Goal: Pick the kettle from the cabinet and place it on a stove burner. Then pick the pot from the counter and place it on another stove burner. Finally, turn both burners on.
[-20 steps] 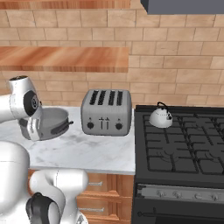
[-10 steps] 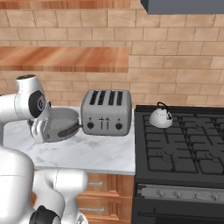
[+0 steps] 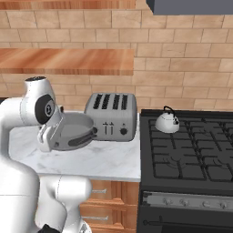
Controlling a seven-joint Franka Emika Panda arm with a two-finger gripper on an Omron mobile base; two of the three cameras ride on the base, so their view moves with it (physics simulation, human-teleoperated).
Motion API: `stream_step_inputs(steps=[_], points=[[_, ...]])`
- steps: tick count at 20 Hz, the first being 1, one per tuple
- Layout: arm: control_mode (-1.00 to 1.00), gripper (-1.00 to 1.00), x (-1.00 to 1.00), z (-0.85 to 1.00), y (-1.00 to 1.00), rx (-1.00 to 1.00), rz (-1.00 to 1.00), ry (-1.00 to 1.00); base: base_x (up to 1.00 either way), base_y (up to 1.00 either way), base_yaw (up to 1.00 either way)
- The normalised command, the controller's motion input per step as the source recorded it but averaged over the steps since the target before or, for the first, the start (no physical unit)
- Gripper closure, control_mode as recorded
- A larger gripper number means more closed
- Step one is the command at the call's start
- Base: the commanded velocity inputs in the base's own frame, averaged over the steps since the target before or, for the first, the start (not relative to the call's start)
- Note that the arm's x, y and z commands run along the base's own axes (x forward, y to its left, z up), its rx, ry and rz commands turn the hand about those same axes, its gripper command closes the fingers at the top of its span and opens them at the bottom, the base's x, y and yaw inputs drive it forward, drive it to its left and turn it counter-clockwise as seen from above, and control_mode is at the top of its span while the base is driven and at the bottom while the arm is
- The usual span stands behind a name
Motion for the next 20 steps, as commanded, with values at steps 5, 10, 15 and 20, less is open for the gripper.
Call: stream_step_inputs(steps=[5,10,15,20], points=[[-1.0,1.0,-0.18,0.1,-0.37,0.0,-0.13,0.0,0.0,0.0,0.0],[-1.0,1.0,-0.16,0.08,-0.38,0.0,-0.13,0.0,0.0,0.0,0.0],[-1.0,1.0,-0.14,0.06,-0.36,0.0,-0.13,0.0,0.0,0.0,0.0],[-1.0,1.0,-0.07,0.03,-0.36,0.0,-0.13,0.0,0.0,0.0,0.0]])
